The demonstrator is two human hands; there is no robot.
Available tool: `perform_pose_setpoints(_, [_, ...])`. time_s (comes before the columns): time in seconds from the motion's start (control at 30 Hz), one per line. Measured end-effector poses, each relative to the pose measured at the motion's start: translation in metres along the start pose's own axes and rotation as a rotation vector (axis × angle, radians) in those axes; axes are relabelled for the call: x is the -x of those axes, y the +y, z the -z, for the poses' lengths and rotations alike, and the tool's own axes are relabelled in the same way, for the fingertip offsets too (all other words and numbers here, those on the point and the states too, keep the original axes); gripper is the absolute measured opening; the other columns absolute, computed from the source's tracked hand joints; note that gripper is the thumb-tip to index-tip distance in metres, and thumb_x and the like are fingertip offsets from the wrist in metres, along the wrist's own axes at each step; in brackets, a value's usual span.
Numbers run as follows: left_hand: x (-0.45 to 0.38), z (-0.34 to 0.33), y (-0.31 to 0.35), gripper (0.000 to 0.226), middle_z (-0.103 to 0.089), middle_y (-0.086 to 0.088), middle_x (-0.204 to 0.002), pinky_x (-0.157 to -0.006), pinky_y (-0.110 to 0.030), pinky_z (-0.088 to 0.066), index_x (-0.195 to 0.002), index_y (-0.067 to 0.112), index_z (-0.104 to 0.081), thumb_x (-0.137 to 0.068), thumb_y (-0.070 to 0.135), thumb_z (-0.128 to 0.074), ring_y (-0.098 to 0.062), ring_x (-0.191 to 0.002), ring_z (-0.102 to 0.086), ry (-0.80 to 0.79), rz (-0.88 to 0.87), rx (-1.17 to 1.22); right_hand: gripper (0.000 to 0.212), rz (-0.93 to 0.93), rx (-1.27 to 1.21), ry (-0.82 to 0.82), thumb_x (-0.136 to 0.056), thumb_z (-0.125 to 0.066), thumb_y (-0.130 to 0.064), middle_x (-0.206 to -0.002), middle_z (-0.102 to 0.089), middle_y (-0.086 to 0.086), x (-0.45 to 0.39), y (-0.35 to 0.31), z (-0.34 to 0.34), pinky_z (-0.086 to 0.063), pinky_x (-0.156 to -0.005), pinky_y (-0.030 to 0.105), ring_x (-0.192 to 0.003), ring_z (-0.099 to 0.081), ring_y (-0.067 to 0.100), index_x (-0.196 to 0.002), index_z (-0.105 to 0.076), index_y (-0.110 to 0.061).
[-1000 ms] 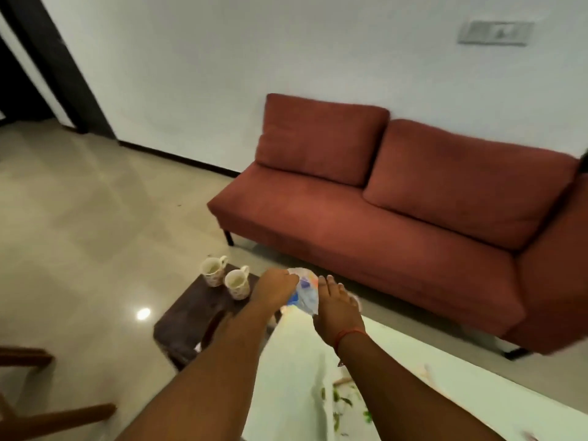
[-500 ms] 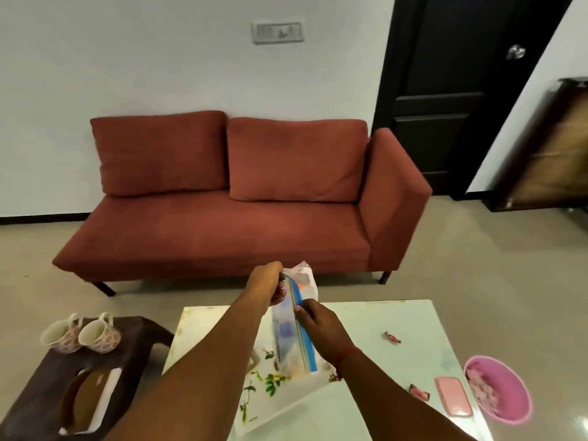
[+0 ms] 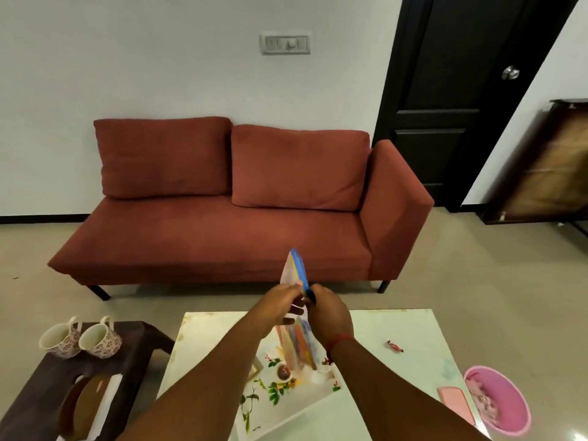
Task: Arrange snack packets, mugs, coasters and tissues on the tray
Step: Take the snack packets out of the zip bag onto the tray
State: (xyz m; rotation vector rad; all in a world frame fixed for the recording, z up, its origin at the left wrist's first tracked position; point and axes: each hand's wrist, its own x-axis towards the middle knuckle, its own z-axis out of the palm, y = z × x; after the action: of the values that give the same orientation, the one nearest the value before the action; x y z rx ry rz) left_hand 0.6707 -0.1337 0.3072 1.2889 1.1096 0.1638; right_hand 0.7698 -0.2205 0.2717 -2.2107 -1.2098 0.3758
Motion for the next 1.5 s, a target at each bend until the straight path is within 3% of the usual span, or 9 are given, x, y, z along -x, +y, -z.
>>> perform_pose_setpoints(0.17, [0.003, 0.015, -0.017, 0.029, -0.071, -0.010, -0.102, -0.074, -0.036, -0.060, -0.107, 0.010, -0.063, -0.100, 0.036, -0.049, -0.024, -0.093, -0.070, 0.058, 0.009, 0.038, 0.029, -0.031, -0.188, -0.095, -0.096, -0.042, -0.032, -0.109, -0.067, -0.001, 0.008, -0.027, -0.032, -0.058, -0.086, 0.032, -0.095, -0.067, 0.013, -0.110, -0.066, -0.022])
perform_pose_setpoints(0.3, [-0.001, 0.024, -0.029, 0.023, -0.072, -0.017, -0.100, -0.068, -0.037, -0.060, -0.103, 0.002, -0.066, -0.099, 0.019, -0.051, -0.029, -0.091, -0.071, 0.132, 0.018, 0.113, 0.026, -0.102, -0.089, -0.064, -0.097, -0.041, -0.015, -0.097, -0.062, -0.007, 0.012, -0.038, -0.050, -0.045, -0.062, 0.010, -0.078, -0.062, 0.005, -0.095, -0.065, -0.023])
perform_pose_setpoints(0.53, [-0.004, 0.020, -0.039, 0.020, -0.069, -0.021, -0.098, -0.072, -0.047, -0.062, -0.095, 0.003, -0.068, -0.096, 0.014, -0.052, -0.036, -0.088, -0.069, 0.202, -0.051, 0.072, 0.015, -0.190, -0.122, 0.011, -0.095, -0.047, -0.017, -0.092, -0.067, 0.002, 0.017, -0.043, -0.046, -0.057, -0.073, 0.037, -0.079, -0.063, 0.018, -0.086, -0.059, -0.016])
perform_pose_setpoints(0.77, [-0.001, 0.022, -0.021, 0.016, -0.071, -0.015, -0.100, -0.059, -0.037, -0.060, -0.097, 0.013, -0.069, -0.093, 0.019, -0.055, -0.030, -0.092, -0.068, 0.158, -0.016, 0.216, 0.020, -0.079, -0.177, -0.075, -0.092, -0.049, -0.014, -0.083, -0.061, -0.007, 0.004, -0.050, -0.027, -0.044, -0.054, 0.010, -0.070, -0.060, 0.005, -0.078, -0.052, -0.028])
perform_pose_setpoints(0.9, [0.000, 0.011, -0.013, 0.019, -0.072, -0.017, -0.097, -0.056, -0.032, -0.058, -0.095, 0.007, -0.072, -0.090, 0.016, -0.056, -0.029, -0.092, -0.069, 0.131, -0.049, 0.219, 0.022, -0.066, -0.200, -0.053, -0.087, -0.047, -0.008, -0.081, -0.058, -0.005, -0.002, -0.038, -0.014, -0.036, -0.057, 0.014, -0.070, -0.055, 0.010, -0.074, -0.054, -0.025])
perform_pose_setpoints(1.1, [-0.008, -0.016, -0.007, 0.023, -0.066, -0.019, -0.078, -0.059, -0.041, -0.061, -0.074, -0.002, -0.063, -0.091, 0.011, -0.055, -0.029, -0.069, -0.064, 0.352, -0.211, -0.120, 0.020, -0.049, -0.250, 0.011, -0.083, -0.049, 0.000, -0.087, -0.059, -0.003, -0.011, -0.002, 0.020, -0.038, -0.061, 0.015, -0.078, -0.054, 0.013, -0.082, -0.055, -0.019])
perform_pose_setpoints(1.17, [-0.010, -0.018, -0.005, 0.020, -0.067, -0.020, -0.084, -0.066, -0.035, -0.053, -0.071, 0.003, -0.060, -0.090, 0.009, -0.053, -0.032, -0.075, -0.062, 0.509, -0.263, -0.357, 0.017, -0.115, -0.270, 0.069, -0.077, -0.049, 0.000, -0.081, -0.057, 0.001, -0.016, 0.019, 0.040, -0.040, -0.062, 0.030, -0.074, -0.053, 0.020, -0.080, -0.050, -0.016])
perform_pose_setpoints(1.33, [-0.008, -0.023, -0.005, 0.016, -0.063, -0.020, -0.092, -0.070, -0.038, -0.042, -0.084, 0.000, -0.064, -0.090, 0.007, -0.050, -0.035, -0.085, -0.060, 0.737, -0.335, -0.574, 0.015, -0.292, -0.151, 0.099, -0.082, -0.052, -0.004, -0.089, -0.060, 0.010, -0.024, 0.093, 0.091, -0.041, -0.068, 0.032, -0.080, -0.059, 0.033, -0.091, -0.045, -0.013])
perform_pose_setpoints(1.5, [-0.007, -0.072, -0.001, 0.018, -0.061, -0.014, -0.095, -0.069, -0.034, -0.044, -0.091, 0.004, -0.064, -0.094, 0.010, -0.048, -0.027, -0.081, -0.059, 0.722, -0.389, -0.596, 0.013, -0.013, -0.011, 0.115, -0.079, -0.049, -0.002, -0.088, -0.061, 0.008, -0.024, 0.105, 0.101, -0.044, -0.068, 0.037, -0.083, -0.056, 0.030, -0.085, -0.049, -0.014])
